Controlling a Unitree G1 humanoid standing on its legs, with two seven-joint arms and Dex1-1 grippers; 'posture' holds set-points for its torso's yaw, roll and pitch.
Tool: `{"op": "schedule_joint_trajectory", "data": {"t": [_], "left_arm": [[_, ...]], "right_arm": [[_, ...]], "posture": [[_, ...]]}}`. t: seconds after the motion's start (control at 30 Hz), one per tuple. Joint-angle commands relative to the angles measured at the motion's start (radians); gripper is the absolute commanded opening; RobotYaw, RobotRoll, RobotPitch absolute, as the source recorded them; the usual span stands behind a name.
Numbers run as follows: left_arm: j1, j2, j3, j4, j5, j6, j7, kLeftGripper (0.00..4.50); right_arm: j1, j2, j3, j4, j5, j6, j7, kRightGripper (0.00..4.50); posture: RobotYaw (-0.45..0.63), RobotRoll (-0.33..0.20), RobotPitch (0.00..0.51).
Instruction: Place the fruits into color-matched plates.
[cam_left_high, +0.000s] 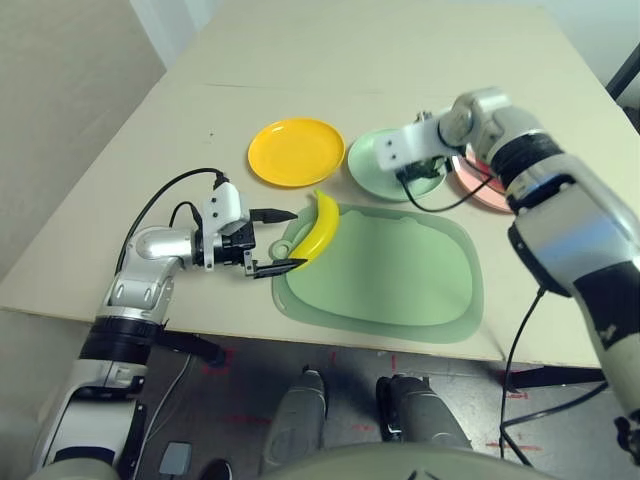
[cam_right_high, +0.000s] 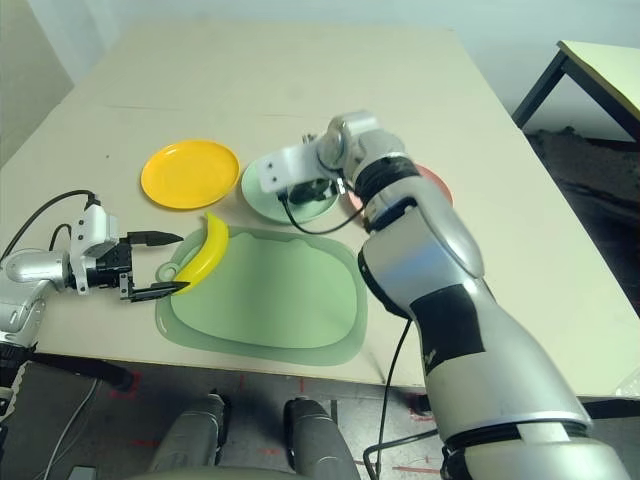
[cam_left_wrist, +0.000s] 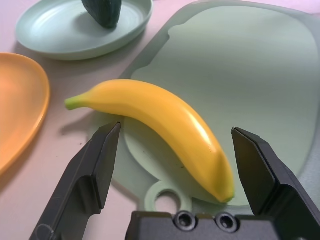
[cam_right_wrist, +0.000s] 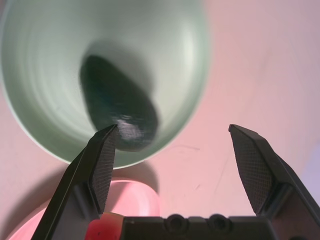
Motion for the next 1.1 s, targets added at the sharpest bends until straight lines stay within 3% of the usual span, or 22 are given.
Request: {"op": "schedule_joint_trajectory", "data": {"t": [0.03, 0.37, 0.5, 0.7, 0.87, 1.1], "left_arm": [[-0.006, -0.013, -0.016, 0.028, 0.014, -0.014, -0.006, 4.50], [-0.042, -0.037, -0.028, 0.074, 0.026, -0.040, -0.021, 4.50], [-0.039, -0.036, -0.026, 0.075, 0.024, -0.045, -0.024, 4.50], [-0.033, -0.040, -0.027, 0.066, 0.020, -0.039, -0.023, 4.50], [-0.044, -0.048, -0.032, 0.063, 0.020, -0.032, -0.022, 4.50], [-0.025, -0.045, -0.026, 0.039, 0.013, -0.019, -0.014, 4.50]], "right_arm": [[0.004, -0.048, -0.084, -0.002, 0.072, 0.048, 0.067, 4.46], [-0.043, -0.154, -0.332, -0.023, 0.271, 0.267, 0.105, 4.46], [-0.067, -0.185, -0.450, -0.037, 0.367, 0.365, 0.041, 4.46], [-0.049, -0.180, -0.503, -0.098, 0.429, 0.442, 0.008, 4.46], [0.032, -0.151, -0.582, -0.193, 0.510, 0.549, -0.169, 4.46], [0.298, -0.122, -0.632, -0.554, 0.583, 0.689, -0.338, 4.46]], "posture": [[0.04, 0.000, 0.132], [0.03, 0.000, 0.122], [0.02, 0.000, 0.118], [0.00, 0.000, 0.116], [0.01, 0.000, 0.116], [0.01, 0.000, 0.116]]}}
